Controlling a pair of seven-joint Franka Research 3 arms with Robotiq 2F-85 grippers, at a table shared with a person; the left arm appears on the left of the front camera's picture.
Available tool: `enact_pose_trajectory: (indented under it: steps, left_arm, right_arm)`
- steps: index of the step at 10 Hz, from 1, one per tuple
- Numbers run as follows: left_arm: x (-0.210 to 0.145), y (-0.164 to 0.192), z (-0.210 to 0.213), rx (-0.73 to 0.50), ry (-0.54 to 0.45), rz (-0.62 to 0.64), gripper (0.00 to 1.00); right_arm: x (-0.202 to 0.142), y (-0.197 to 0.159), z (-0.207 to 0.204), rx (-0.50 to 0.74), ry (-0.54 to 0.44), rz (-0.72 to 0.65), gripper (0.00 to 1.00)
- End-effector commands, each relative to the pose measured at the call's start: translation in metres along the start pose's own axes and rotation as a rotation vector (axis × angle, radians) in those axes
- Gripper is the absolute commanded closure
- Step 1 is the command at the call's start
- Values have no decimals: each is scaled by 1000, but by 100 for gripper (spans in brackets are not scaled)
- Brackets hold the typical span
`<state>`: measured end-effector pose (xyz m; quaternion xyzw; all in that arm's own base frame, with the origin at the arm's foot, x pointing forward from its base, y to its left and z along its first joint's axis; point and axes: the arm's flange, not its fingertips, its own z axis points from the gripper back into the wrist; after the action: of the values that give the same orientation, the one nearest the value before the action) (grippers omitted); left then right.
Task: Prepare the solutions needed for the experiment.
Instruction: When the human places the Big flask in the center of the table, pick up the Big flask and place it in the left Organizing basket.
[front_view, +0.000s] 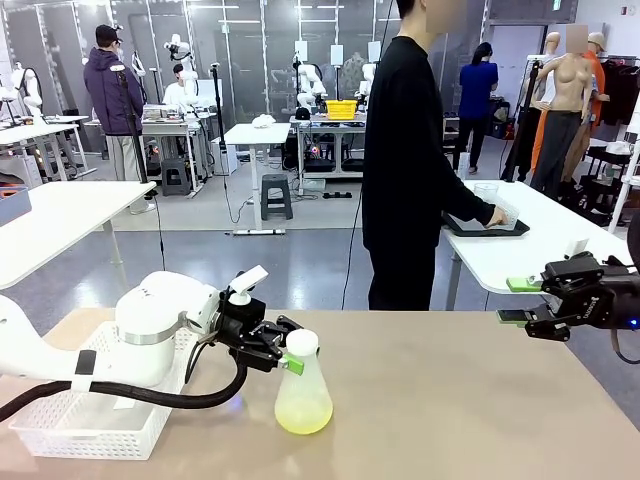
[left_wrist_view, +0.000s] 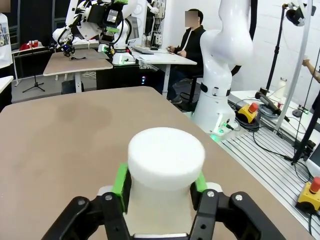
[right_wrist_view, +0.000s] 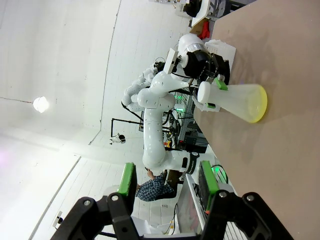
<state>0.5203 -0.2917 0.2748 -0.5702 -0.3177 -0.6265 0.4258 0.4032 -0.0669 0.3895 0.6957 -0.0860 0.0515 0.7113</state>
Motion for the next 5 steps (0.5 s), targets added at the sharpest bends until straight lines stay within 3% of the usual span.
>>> enact_pose_trajectory:
  steps: [1,5]
  left_arm:
    - [-3,138,-88,3,-13,39,62]
    - [-3,136,-86,7,-19,49,100]
  right_arm:
    - [1,1,0,5,1,5,36]
    - [1,1,0,5,1,5,36]
